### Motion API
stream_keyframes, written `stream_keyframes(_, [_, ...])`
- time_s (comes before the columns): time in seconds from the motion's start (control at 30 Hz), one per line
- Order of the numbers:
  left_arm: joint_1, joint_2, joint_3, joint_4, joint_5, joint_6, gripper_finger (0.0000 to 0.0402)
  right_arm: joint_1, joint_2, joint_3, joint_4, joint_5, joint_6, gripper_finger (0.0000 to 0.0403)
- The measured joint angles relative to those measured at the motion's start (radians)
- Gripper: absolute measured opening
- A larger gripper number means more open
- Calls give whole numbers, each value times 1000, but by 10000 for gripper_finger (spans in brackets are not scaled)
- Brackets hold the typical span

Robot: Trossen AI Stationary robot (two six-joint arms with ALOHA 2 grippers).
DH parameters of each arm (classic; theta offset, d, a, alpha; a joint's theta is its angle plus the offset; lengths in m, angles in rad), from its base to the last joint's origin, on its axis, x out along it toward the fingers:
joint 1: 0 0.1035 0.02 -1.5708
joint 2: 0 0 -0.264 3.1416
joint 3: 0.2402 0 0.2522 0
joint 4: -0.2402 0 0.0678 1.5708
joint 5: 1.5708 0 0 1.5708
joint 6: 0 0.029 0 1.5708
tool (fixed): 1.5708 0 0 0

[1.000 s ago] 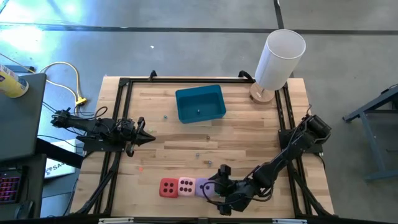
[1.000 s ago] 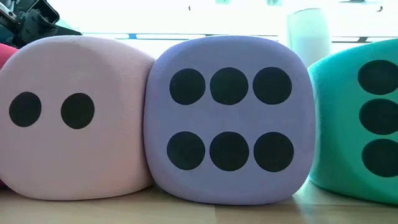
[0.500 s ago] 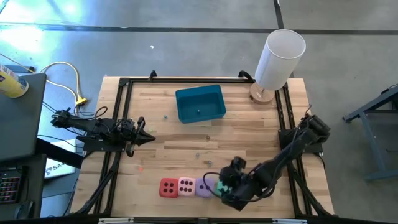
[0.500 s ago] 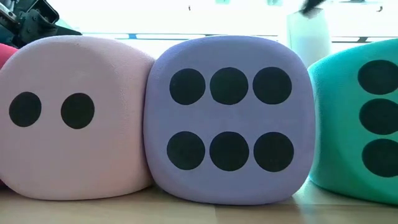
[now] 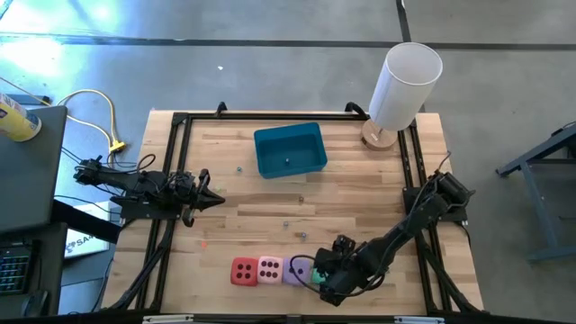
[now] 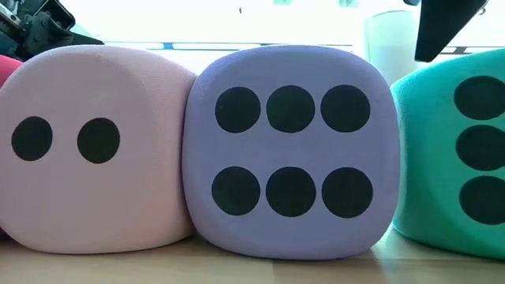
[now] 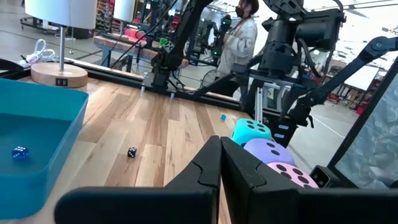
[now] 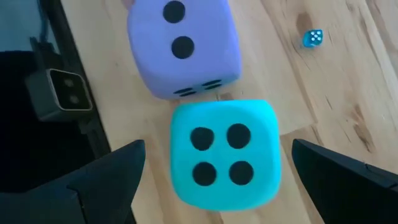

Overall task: Pick & Place Dice
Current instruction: Put the large blue dice into the blue bin

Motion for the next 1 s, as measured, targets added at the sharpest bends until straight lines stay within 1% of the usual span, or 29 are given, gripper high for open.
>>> stream_keyframes(0.43, [0,0,0,0,0,1,0,-11,35,-1,21,-54,-5,396])
stream_keyframes(1.0, [0,0,0,0,0,2,0,-13,43,0,20,-54,-24,396])
